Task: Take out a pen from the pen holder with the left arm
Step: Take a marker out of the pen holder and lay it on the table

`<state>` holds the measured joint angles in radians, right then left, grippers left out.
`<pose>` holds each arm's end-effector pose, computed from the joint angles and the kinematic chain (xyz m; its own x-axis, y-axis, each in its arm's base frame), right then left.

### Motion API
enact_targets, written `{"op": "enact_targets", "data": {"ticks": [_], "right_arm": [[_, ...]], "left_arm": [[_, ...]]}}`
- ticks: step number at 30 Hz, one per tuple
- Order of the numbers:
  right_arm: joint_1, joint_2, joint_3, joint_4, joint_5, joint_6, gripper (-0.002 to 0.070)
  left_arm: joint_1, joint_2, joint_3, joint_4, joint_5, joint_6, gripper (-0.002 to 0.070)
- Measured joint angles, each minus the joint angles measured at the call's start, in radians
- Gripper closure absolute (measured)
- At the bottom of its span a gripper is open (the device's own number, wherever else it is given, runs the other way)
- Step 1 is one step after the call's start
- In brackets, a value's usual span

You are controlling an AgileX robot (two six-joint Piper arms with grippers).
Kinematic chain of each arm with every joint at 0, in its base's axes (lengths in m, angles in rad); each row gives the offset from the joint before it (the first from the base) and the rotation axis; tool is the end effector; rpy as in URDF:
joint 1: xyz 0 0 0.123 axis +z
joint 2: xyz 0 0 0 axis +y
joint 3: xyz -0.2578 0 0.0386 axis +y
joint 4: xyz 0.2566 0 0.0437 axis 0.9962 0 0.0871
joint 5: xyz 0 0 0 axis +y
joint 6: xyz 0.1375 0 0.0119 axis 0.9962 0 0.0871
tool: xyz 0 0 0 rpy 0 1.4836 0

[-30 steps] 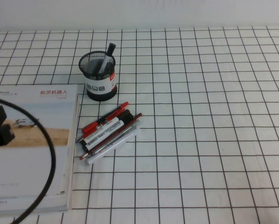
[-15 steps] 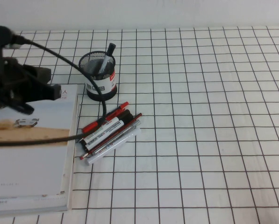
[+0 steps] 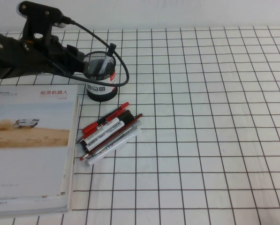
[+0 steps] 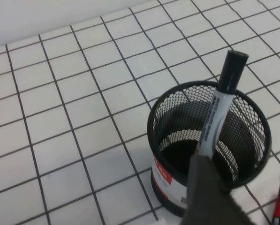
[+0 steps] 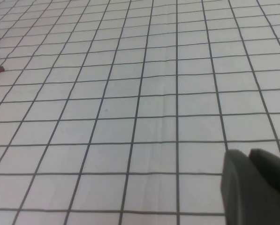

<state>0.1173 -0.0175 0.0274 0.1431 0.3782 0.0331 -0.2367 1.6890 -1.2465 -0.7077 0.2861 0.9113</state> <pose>0.1286 0.0225 0.1577 -0.3146 0.1293 -0.9404 -0.1164 0.9779 0.1734 0.4151 -0.1262 0.2302 -0.4312 0.3287 -0.8403 0.4881 0.8682 0.0891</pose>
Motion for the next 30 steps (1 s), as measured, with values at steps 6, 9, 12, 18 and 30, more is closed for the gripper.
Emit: {"op": "enact_targets", "data": {"ticks": [6, 9, 12, 18, 30], "right_arm": [[0.0, 0.0, 0.0, 0.0, 0.0, 0.0, 0.0691], [0.0, 0.0, 0.0, 0.0, 0.0, 0.0, 0.0691], [0.0, 0.0, 0.0, 0.0, 0.0, 0.0, 0.0691], [0.0, 0.0, 0.0, 0.0, 0.0, 0.0, 0.0691], [0.0, 0.0, 0.0, 0.0, 0.0, 0.0, 0.0691]], "left_arm": [[-0.007, 0.123, -0.122, -0.056, 0.008, 0.064, 0.0277], [-0.022, 0.183, -0.178, -0.112, 0.024, 0.142, 0.0266], [-0.039, 0.23, -0.235, -0.206, 0.061, 0.249, 0.0263], [-0.043, 0.303, -0.318, -0.391, 0.122, 0.453, 0.0261], [-0.043, 0.413, -0.447, -0.426, 0.112, 0.505, 0.0261]]}}
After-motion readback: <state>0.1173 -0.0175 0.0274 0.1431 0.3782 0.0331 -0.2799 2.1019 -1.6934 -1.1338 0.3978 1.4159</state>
